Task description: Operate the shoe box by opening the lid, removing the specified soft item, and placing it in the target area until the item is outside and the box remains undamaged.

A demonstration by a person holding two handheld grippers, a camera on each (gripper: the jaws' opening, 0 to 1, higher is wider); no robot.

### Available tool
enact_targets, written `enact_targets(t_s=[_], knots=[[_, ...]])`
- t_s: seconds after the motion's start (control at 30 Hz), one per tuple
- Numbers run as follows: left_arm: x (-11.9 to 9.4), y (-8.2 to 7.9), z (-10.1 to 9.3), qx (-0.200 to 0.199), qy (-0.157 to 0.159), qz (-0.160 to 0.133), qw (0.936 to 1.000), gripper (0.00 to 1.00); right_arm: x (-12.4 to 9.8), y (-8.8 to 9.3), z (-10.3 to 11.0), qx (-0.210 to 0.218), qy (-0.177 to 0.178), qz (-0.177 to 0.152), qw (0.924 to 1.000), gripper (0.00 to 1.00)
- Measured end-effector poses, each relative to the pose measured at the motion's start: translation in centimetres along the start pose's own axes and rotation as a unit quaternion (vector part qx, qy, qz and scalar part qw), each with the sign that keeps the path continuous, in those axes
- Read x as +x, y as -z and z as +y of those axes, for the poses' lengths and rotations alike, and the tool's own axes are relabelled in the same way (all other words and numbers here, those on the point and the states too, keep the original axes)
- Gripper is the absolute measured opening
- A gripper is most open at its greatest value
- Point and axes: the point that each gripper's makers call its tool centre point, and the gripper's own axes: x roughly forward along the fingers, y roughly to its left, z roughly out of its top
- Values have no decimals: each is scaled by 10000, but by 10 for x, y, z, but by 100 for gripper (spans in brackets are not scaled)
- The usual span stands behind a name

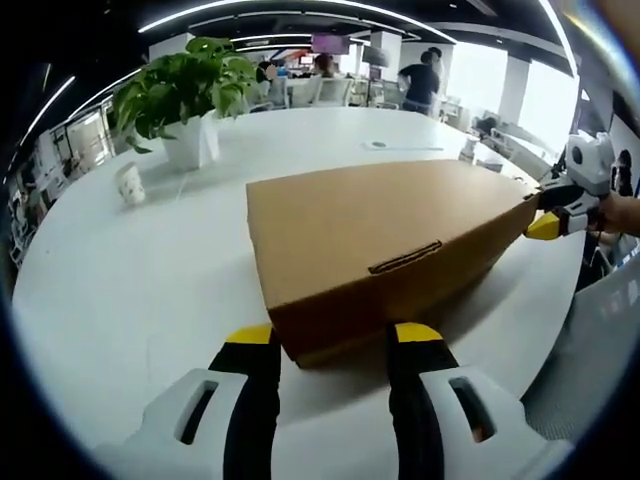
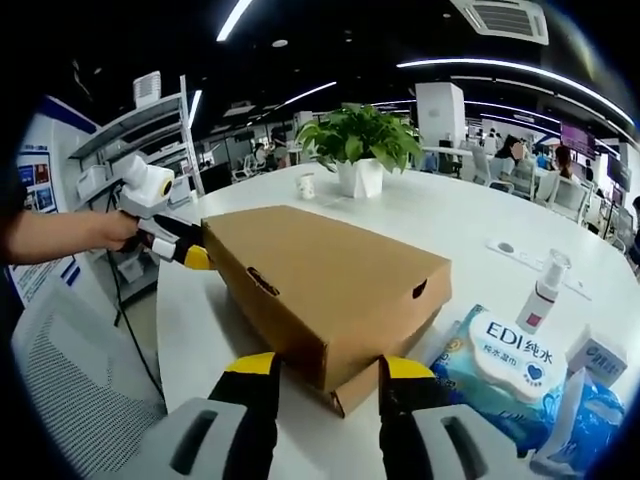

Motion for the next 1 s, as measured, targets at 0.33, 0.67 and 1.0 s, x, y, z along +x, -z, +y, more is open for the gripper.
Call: enact_targets(t_s=[0.33,0.67,1.0], knots=[[1,2,-1,-19,16,21,10000,42,1,3,0,23,-7,46,10000,36],[-3,2,-2,-12,15,34,10000,42,-4,-7,-2,61,3,-88,9999,36],[-9,-1,0,88,-7,-4,10000,41,-5,-13,0,-10,-28,-140,9999,36]])
